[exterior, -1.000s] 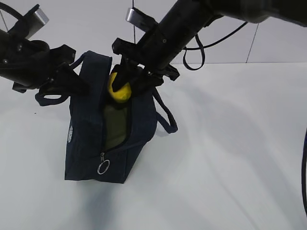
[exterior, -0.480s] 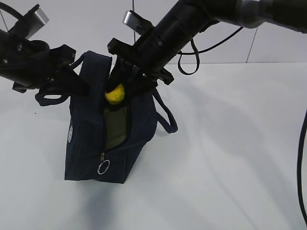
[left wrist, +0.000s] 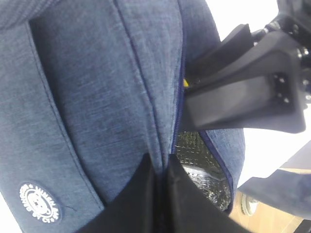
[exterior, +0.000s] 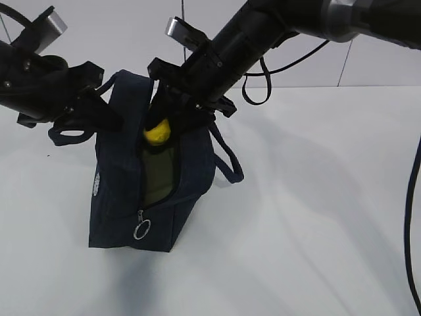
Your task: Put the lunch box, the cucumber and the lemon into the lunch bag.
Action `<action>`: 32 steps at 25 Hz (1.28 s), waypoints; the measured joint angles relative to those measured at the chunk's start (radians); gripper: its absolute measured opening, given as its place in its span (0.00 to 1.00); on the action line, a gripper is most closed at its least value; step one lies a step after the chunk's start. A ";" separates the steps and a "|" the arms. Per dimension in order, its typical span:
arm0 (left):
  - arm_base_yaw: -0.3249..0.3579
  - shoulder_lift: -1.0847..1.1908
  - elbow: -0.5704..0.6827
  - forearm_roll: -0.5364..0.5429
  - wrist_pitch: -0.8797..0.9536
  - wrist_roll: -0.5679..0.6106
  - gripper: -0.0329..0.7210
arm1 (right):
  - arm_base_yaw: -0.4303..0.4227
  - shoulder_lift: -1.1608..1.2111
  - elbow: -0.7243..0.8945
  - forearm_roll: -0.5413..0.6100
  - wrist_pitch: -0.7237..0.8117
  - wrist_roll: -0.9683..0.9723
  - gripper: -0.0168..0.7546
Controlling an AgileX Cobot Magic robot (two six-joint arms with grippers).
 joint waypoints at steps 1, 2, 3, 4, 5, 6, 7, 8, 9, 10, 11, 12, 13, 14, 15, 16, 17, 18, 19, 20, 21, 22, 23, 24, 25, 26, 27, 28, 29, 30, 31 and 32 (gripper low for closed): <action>0.000 0.000 0.000 0.000 0.000 0.000 0.04 | 0.000 0.000 0.000 0.002 0.000 -0.003 0.49; 0.000 0.000 0.000 0.000 0.001 0.000 0.04 | 0.000 0.000 0.000 0.004 0.000 -0.009 0.50; 0.000 0.000 0.000 0.000 0.002 0.000 0.04 | 0.000 0.000 0.000 0.007 0.000 -0.018 0.52; 0.000 0.000 0.000 0.000 0.002 0.000 0.04 | 0.000 0.000 0.000 0.014 0.000 -0.025 0.55; 0.000 0.000 0.000 0.000 0.002 0.000 0.04 | 0.000 0.000 0.000 0.021 0.000 -0.028 0.56; 0.000 0.000 0.000 0.000 0.002 0.000 0.04 | 0.000 0.000 0.000 0.026 0.000 -0.029 0.57; 0.000 0.000 0.000 0.000 0.003 0.000 0.04 | 0.000 0.000 0.000 0.030 0.000 -0.030 0.57; 0.000 0.000 0.000 0.000 0.003 0.000 0.04 | 0.000 0.000 0.000 0.032 0.000 -0.031 0.57; 0.000 0.000 0.000 0.000 0.003 0.000 0.04 | 0.000 0.000 0.000 0.035 0.000 -0.031 0.57; 0.000 0.000 0.000 0.000 0.003 0.000 0.04 | 0.000 0.000 0.000 0.036 0.000 -0.032 0.58; 0.000 0.000 0.000 0.000 0.003 0.000 0.04 | 0.000 0.000 0.000 0.036 -0.001 -0.034 0.58; 0.000 0.000 0.000 0.000 0.005 0.000 0.04 | 0.000 0.000 0.000 0.036 -0.001 -0.034 0.58; 0.000 0.000 0.000 0.000 0.005 0.000 0.04 | 0.000 0.000 0.000 0.036 -0.001 -0.034 0.58; 0.000 0.000 0.000 0.000 0.005 0.000 0.04 | 0.000 -0.006 0.000 0.032 -0.001 -0.034 0.58; 0.000 0.000 0.000 0.000 0.005 0.000 0.04 | 0.000 -0.012 0.000 0.021 -0.001 -0.034 0.58; 0.000 0.000 0.000 0.000 0.005 0.000 0.04 | 0.000 -0.026 0.000 0.005 -0.001 -0.034 0.58; 0.000 0.000 0.000 0.000 0.007 0.000 0.04 | 0.000 -0.044 0.002 -0.013 -0.001 -0.034 0.58; 0.000 0.000 0.000 0.000 0.007 0.000 0.04 | 0.000 -0.061 0.002 -0.034 -0.001 -0.034 0.58; 0.000 0.000 0.000 0.000 0.007 0.000 0.04 | 0.000 -0.084 0.002 -0.071 -0.001 -0.034 0.58; 0.000 0.000 0.000 0.000 0.008 0.000 0.04 | 0.000 -0.107 0.002 -0.112 -0.001 -0.034 0.58; 0.000 0.000 0.000 0.000 0.008 0.000 0.04 | 0.000 -0.128 0.002 -0.152 -0.001 -0.032 0.58; 0.000 0.000 0.000 0.000 0.009 0.000 0.04 | 0.000 -0.143 0.002 -0.203 -0.001 -0.023 0.58; 0.000 0.000 0.000 0.000 0.009 0.000 0.04 | 0.000 -0.157 0.002 -0.247 0.001 -0.013 0.58; 0.000 0.000 0.000 0.000 0.009 0.000 0.04 | 0.000 -0.175 0.002 -0.297 0.001 0.000 0.58; 0.000 0.000 0.000 0.000 0.009 0.000 0.04 | 0.000 -0.185 0.002 -0.343 0.003 0.013 0.58; 0.000 0.000 0.000 0.000 0.009 0.000 0.04 | 0.000 -0.194 0.002 -0.380 0.005 0.025 0.58; 0.000 0.000 0.000 0.000 0.009 0.000 0.04 | 0.000 -0.201 0.002 -0.406 0.005 0.036 0.58; 0.000 0.000 0.000 0.000 0.009 0.000 0.04 | 0.000 -0.206 0.004 -0.418 0.005 0.048 0.58; 0.000 0.000 0.000 0.000 0.009 0.000 0.04 | 0.000 -0.210 0.016 -0.422 0.005 0.059 0.58; 0.000 0.000 0.000 0.000 0.009 0.000 0.04 | 0.000 -0.212 0.031 -0.422 0.005 0.062 0.58; 0.000 0.000 0.000 0.000 0.009 0.000 0.04 | 0.000 -0.217 0.057 -0.422 0.005 0.066 0.58; 0.000 0.000 0.000 0.000 0.009 0.000 0.04 | 0.000 -0.224 0.088 -0.422 0.005 0.068 0.58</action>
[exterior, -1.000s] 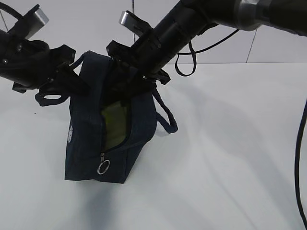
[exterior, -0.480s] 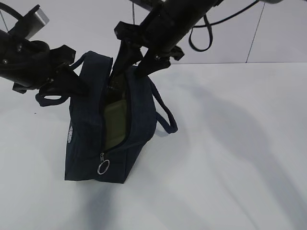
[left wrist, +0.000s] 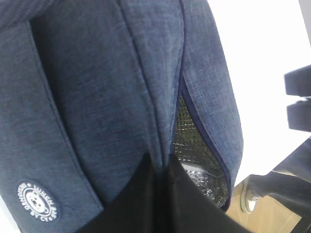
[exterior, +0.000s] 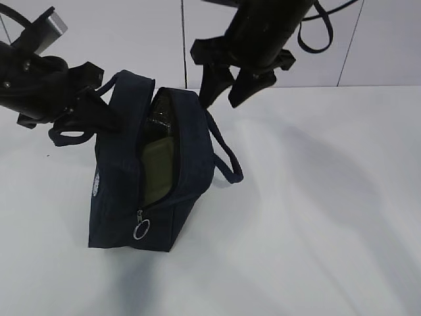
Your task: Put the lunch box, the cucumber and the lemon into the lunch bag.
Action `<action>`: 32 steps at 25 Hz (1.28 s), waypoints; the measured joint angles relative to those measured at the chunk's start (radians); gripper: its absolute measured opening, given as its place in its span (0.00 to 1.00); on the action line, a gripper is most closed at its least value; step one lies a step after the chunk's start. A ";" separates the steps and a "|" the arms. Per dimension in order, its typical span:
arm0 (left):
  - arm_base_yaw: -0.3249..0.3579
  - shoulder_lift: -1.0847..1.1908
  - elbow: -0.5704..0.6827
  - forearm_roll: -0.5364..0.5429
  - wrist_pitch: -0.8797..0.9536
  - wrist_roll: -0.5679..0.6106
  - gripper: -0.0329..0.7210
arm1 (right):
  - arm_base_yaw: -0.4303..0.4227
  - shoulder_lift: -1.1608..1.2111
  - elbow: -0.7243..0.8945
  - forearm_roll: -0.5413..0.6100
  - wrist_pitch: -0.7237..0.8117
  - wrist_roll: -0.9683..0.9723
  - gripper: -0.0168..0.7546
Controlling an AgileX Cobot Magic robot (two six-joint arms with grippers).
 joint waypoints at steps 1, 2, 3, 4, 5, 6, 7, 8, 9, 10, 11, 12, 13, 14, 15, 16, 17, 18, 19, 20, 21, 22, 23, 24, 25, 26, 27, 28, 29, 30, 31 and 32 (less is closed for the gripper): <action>0.000 0.000 0.000 0.000 0.000 0.000 0.04 | 0.000 -0.008 0.034 0.000 0.000 0.000 0.58; 0.000 0.000 0.000 0.000 0.000 0.000 0.04 | 0.000 -0.020 0.064 0.000 0.000 0.000 0.58; 0.000 0.000 0.000 0.000 0.000 0.000 0.04 | 0.000 -0.032 0.100 0.000 0.000 0.000 0.58; 0.000 0.000 0.000 0.000 0.000 0.000 0.04 | 0.000 -0.051 0.136 0.000 0.000 0.000 0.58; 0.000 0.000 0.000 0.000 0.000 0.000 0.04 | 0.000 -0.075 0.166 0.000 -0.003 0.002 0.56; 0.000 0.000 0.000 0.000 0.000 0.000 0.04 | 0.000 -0.100 0.200 0.002 -0.018 0.002 0.57; 0.000 0.000 0.000 0.000 0.000 0.000 0.04 | 0.000 -0.121 0.234 0.007 -0.044 0.002 0.57; 0.000 0.000 0.000 0.000 0.000 0.000 0.04 | 0.000 -0.145 0.266 0.014 -0.071 0.000 0.57; 0.000 0.000 0.000 0.000 0.000 0.000 0.04 | 0.000 -0.164 0.290 0.026 -0.092 -0.005 0.58; 0.000 0.000 0.000 0.000 0.000 0.000 0.04 | 0.000 -0.175 0.316 0.041 -0.112 -0.015 0.58; 0.000 0.000 0.000 0.000 0.000 0.000 0.04 | 0.000 -0.182 0.340 0.065 -0.125 -0.027 0.58; 0.000 0.000 0.000 0.000 0.000 0.000 0.04 | 0.000 -0.184 0.363 0.097 -0.139 -0.040 0.58; 0.000 0.000 0.000 0.000 0.000 0.000 0.04 | 0.000 -0.184 0.383 0.128 -0.162 -0.054 0.58; 0.000 0.000 0.000 0.000 0.000 0.000 0.04 | 0.000 -0.184 0.408 0.166 -0.193 -0.071 0.58; 0.000 0.000 0.000 0.000 0.002 0.000 0.04 | 0.000 -0.184 0.431 0.200 -0.225 -0.087 0.58; 0.000 0.000 0.000 0.000 0.003 0.000 0.04 | 0.000 -0.184 0.446 0.226 -0.250 -0.097 0.58; 0.000 0.000 0.000 0.000 0.005 0.001 0.04 | 0.000 -0.184 0.461 0.241 -0.272 -0.108 0.58; 0.000 0.000 0.000 0.000 0.007 0.001 0.04 | -0.002 -0.184 0.471 0.253 -0.296 -0.114 0.58; 0.000 0.000 0.000 0.000 0.008 0.001 0.04 | -0.007 -0.184 0.481 0.260 -0.307 -0.122 0.58; 0.000 0.000 0.000 0.000 0.008 0.001 0.04 | -0.013 -0.184 0.485 0.269 -0.318 -0.131 0.58; 0.000 0.000 0.000 0.000 0.008 0.001 0.04 | -0.020 -0.184 0.489 0.278 -0.327 -0.142 0.58; 0.000 0.000 0.000 0.000 0.008 0.001 0.04 | -0.028 -0.184 0.490 0.285 -0.332 -0.144 0.58; 0.000 0.000 0.000 0.002 0.008 0.001 0.04 | -0.039 -0.184 0.490 0.297 -0.338 -0.147 0.58; 0.000 0.000 0.000 0.002 0.008 0.001 0.04 | -0.049 -0.184 0.490 0.312 -0.343 -0.153 0.58; 0.000 0.000 0.000 0.002 0.008 0.001 0.04 | -0.056 -0.184 0.490 0.328 -0.348 -0.163 0.58; 0.000 0.000 0.000 0.002 0.008 0.001 0.04 | -0.062 -0.180 0.490 0.360 -0.353 -0.178 0.58; 0.000 0.000 0.000 0.002 0.008 0.001 0.04 | -0.069 -0.174 0.490 0.388 -0.357 -0.199 0.58; 0.000 0.000 0.000 0.002 0.008 0.001 0.04 | -0.073 -0.168 0.490 0.426 -0.360 -0.227 0.58; 0.000 0.000 0.000 0.002 0.008 0.001 0.04 | -0.073 -0.159 0.490 0.464 -0.360 -0.249 0.58; 0.000 0.000 0.000 0.002 0.008 0.001 0.04 | -0.073 -0.150 0.490 0.488 -0.362 -0.268 0.58; 0.000 0.000 0.000 0.002 0.008 0.001 0.04 | -0.073 -0.142 0.490 0.509 -0.362 -0.281 0.58; 0.000 0.000 0.000 0.002 0.008 0.001 0.04 | -0.073 -0.132 0.490 0.523 -0.364 -0.291 0.58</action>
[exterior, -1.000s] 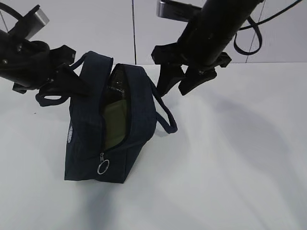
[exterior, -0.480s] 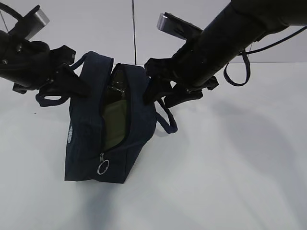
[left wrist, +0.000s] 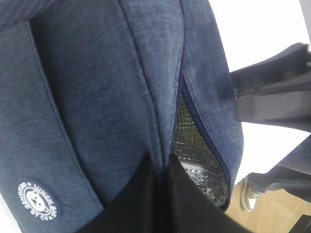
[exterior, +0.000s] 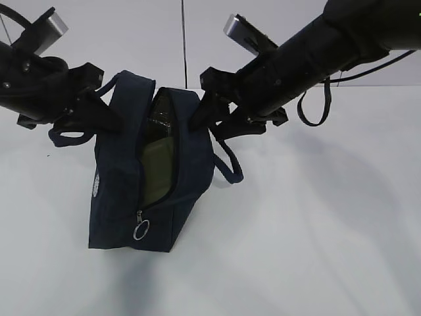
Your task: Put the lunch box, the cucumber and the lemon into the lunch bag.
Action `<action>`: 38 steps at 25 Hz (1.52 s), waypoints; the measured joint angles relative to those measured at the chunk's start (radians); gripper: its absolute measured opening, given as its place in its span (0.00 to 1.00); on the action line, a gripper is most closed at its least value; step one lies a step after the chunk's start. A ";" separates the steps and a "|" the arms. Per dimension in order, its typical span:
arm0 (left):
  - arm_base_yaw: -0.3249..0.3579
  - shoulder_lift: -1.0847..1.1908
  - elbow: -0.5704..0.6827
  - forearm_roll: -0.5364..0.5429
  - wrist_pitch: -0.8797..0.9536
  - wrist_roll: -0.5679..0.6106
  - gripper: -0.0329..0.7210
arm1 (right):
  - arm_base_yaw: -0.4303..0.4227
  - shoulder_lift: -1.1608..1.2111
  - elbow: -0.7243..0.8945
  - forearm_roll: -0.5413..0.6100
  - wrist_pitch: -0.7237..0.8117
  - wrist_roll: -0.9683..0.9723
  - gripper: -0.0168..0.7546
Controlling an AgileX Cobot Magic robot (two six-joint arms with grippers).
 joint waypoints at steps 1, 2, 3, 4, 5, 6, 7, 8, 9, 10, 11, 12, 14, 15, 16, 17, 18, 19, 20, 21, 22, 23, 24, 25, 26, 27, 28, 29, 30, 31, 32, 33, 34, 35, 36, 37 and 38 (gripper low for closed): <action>0.000 0.000 0.000 0.000 0.000 0.000 0.04 | 0.000 0.011 0.000 0.008 0.000 -0.008 0.58; 0.000 0.000 0.000 0.002 0.000 0.000 0.04 | -0.001 0.025 0.000 0.012 0.002 -0.016 0.58; 0.000 0.000 0.000 0.002 0.000 0.000 0.04 | -0.004 0.034 0.000 0.017 0.007 -0.024 0.58; 0.000 0.000 0.000 0.002 0.000 0.000 0.04 | -0.009 0.043 0.000 0.021 0.012 -0.025 0.58; 0.000 0.000 0.000 0.002 0.000 0.000 0.04 | -0.015 0.050 0.000 0.027 0.014 -0.025 0.58; 0.000 0.000 0.000 0.002 0.000 0.000 0.04 | -0.021 0.052 0.000 0.033 0.019 -0.027 0.56; 0.000 0.000 0.000 0.002 0.000 0.000 0.04 | -0.025 0.052 0.000 0.037 0.024 -0.028 0.54; 0.000 0.000 0.000 0.002 0.000 0.000 0.04 | -0.027 0.052 0.000 0.039 0.028 -0.033 0.51; 0.000 0.000 0.000 0.002 0.000 0.000 0.04 | -0.029 0.052 0.000 0.041 0.034 -0.038 0.47; 0.000 0.000 0.000 0.002 0.000 0.000 0.04 | -0.031 0.052 0.000 0.041 0.038 -0.044 0.44; 0.000 0.000 0.000 0.002 -0.002 0.000 0.04 | -0.031 0.052 0.000 0.041 0.040 -0.045 0.40; 0.000 0.000 0.000 0.002 -0.002 0.000 0.04 | -0.031 0.052 0.000 0.041 0.044 -0.048 0.36; 0.000 0.000 0.000 0.002 -0.004 0.000 0.04 | -0.031 0.052 0.000 0.041 0.048 -0.050 0.31; 0.000 0.000 0.000 0.002 -0.004 0.000 0.04 | -0.031 0.052 0.000 0.043 0.050 -0.050 0.29; 0.000 0.000 0.000 0.002 -0.004 0.000 0.04 | -0.031 0.052 0.000 0.043 0.050 -0.050 0.29; 0.000 0.000 0.000 0.002 -0.005 0.000 0.04 | -0.031 0.052 0.000 0.047 0.053 -0.054 0.28; 0.000 0.000 0.000 0.002 -0.005 0.000 0.04 | -0.031 0.052 0.000 0.052 0.055 -0.059 0.28; 0.000 0.000 0.000 0.002 -0.005 0.000 0.04 | -0.031 0.052 0.000 0.062 0.062 -0.069 0.28; 0.000 0.000 0.000 0.002 -0.005 0.000 0.04 | -0.031 0.052 0.000 0.072 0.067 -0.078 0.28; 0.000 0.000 0.000 0.002 -0.005 0.000 0.04 | -0.031 0.052 0.000 0.080 0.071 -0.083 0.28; 0.000 0.000 0.000 0.002 -0.005 0.000 0.04 | -0.031 0.052 0.000 0.082 0.072 -0.088 0.28; 0.000 0.000 0.000 0.002 -0.005 0.000 0.04 | -0.031 0.052 0.000 0.084 0.072 -0.092 0.27; 0.000 0.000 0.000 0.002 -0.005 0.000 0.04 | -0.031 0.052 0.000 0.084 0.075 -0.092 0.27; 0.000 0.000 0.000 0.002 -0.005 0.000 0.04 | -0.031 0.052 0.000 0.084 0.075 -0.092 0.27; 0.000 0.000 0.000 0.002 -0.005 0.000 0.04 | -0.031 0.052 0.000 0.084 0.075 -0.094 0.27; 0.000 0.000 0.000 0.002 -0.005 0.000 0.04 | -0.031 0.052 0.000 0.084 0.075 -0.094 0.27; 0.000 0.000 0.000 0.002 -0.005 0.000 0.04 | -0.031 0.054 0.000 0.084 0.075 -0.094 0.27; 0.000 0.000 0.000 0.002 -0.005 0.000 0.04 | -0.031 0.056 0.000 0.085 0.075 -0.094 0.27; 0.000 0.000 0.000 0.002 -0.005 0.000 0.04 | -0.031 0.059 0.000 0.085 0.075 -0.094 0.27; 0.000 0.000 0.000 0.002 -0.005 0.000 0.04 | -0.031 0.063 0.000 0.085 0.075 -0.094 0.27; 0.000 0.000 0.000 0.002 -0.005 0.000 0.04 | -0.031 0.065 0.000 0.085 0.077 -0.094 0.27; 0.000 0.000 0.000 0.002 -0.005 0.000 0.04 | -0.031 0.067 0.000 0.087 0.079 -0.094 0.27; 0.000 0.000 0.000 0.002 -0.005 0.000 0.04 | -0.031 0.067 0.000 0.089 0.081 -0.094 0.27; 0.000 0.000 0.000 0.002 -0.005 0.000 0.04 | -0.031 0.067 0.000 0.091 0.081 -0.094 0.25; 0.000 0.000 0.000 0.004 -0.005 0.000 0.04 | -0.031 0.069 0.000 0.091 0.083 -0.094 0.22; 0.000 0.000 0.000 0.004 -0.005 0.000 0.04 | -0.031 0.069 0.000 0.094 0.083 -0.095 0.18; 0.000 0.000 0.000 0.004 -0.005 0.000 0.04 | -0.031 0.069 0.000 0.099 0.085 -0.095 0.14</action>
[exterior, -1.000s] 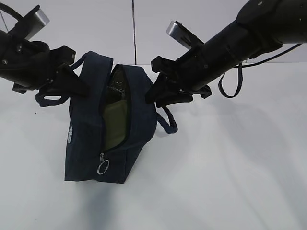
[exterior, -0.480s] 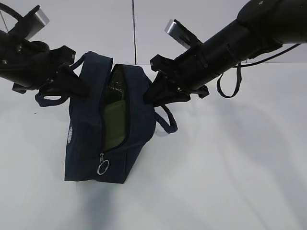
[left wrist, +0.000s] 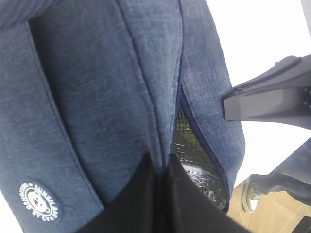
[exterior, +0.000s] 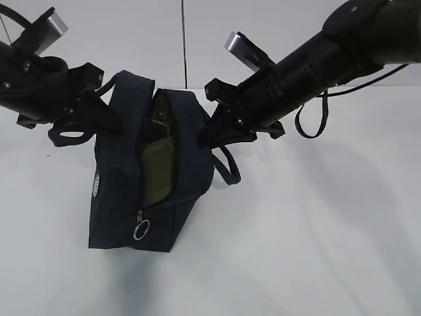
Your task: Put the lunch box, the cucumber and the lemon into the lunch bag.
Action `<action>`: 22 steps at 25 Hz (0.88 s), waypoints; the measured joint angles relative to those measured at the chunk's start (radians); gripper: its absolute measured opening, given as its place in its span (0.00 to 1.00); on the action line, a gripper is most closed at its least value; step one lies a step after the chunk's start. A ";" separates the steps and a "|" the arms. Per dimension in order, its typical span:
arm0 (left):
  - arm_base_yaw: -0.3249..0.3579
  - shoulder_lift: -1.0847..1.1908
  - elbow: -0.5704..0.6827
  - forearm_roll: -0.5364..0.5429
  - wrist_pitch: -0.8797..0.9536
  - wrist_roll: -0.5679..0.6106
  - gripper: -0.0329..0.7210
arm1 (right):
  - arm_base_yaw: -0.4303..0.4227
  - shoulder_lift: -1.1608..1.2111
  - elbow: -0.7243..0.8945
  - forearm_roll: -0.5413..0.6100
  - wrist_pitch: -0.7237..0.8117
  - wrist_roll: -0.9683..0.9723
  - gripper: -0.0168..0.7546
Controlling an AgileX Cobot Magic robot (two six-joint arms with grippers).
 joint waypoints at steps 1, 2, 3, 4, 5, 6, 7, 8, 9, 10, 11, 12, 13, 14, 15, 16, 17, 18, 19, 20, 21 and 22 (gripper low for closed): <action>0.000 0.000 0.000 0.000 0.000 0.000 0.04 | 0.000 0.000 0.000 0.004 0.000 0.000 0.09; 0.000 0.000 0.000 0.000 0.000 0.000 0.04 | 0.000 0.000 0.000 0.006 0.000 0.000 0.04; 0.000 0.000 0.000 0.000 0.000 0.000 0.04 | 0.000 0.000 0.000 0.010 0.000 0.000 0.03; 0.000 0.000 0.000 0.002 0.000 0.000 0.04 | 0.000 0.000 0.000 0.010 0.000 0.000 0.02; 0.000 0.000 0.000 0.002 0.000 0.000 0.04 | 0.000 0.000 0.000 0.012 0.000 0.000 0.02; 0.000 0.000 0.000 0.002 0.000 0.000 0.04 | 0.000 0.000 0.000 0.014 0.000 0.000 0.02; 0.000 0.000 0.000 0.002 0.000 0.000 0.04 | 0.000 0.000 0.000 0.014 0.000 0.000 0.02; 0.000 0.000 0.000 0.002 0.000 0.000 0.04 | 0.000 0.002 0.000 0.016 0.000 0.000 0.02; 0.000 0.000 0.000 0.002 0.000 0.000 0.04 | 0.000 0.002 0.000 0.016 0.000 0.000 0.02; 0.000 0.000 0.000 0.002 0.000 0.000 0.04 | 0.000 0.002 0.000 0.016 0.000 0.000 0.02; 0.000 0.000 0.000 0.002 0.000 0.000 0.04 | 0.000 0.002 0.000 0.016 0.000 -0.002 0.02; 0.000 0.000 0.000 0.002 0.000 0.000 0.04 | 0.000 0.002 0.000 0.018 0.000 -0.002 0.03; 0.000 0.000 0.000 -0.002 0.000 0.000 0.04 | 0.000 0.002 0.000 0.018 0.000 -0.002 0.02; 0.000 0.000 0.000 -0.006 0.002 0.000 0.04 | 0.000 0.002 0.000 0.018 0.000 -0.002 0.02; 0.000 0.000 0.000 -0.014 0.004 0.003 0.04 | 0.000 0.002 0.000 0.018 0.000 -0.002 0.02; 0.000 0.000 0.000 -0.026 0.008 0.013 0.04 | 0.000 0.002 0.000 0.018 0.000 -0.002 0.02; 0.000 0.000 0.000 -0.040 0.011 0.032 0.04 | 0.000 0.002 0.000 0.018 0.000 -0.002 0.02; 0.000 0.000 0.000 -0.054 0.016 0.050 0.04 | 0.000 0.000 0.000 0.018 0.000 -0.002 0.02; 0.000 0.000 0.000 -0.067 0.018 0.060 0.04 | 0.000 -0.004 0.000 0.014 -0.002 -0.002 0.02; 0.000 0.000 0.000 -0.075 0.023 0.068 0.04 | 0.000 -0.009 0.000 0.007 -0.009 -0.002 0.02; 0.000 0.000 0.000 -0.083 0.025 0.072 0.04 | 0.000 -0.020 0.002 -0.006 -0.011 -0.002 0.02; 0.000 0.000 0.000 -0.093 0.029 0.080 0.04 | 0.000 -0.032 0.002 -0.021 -0.015 -0.002 0.02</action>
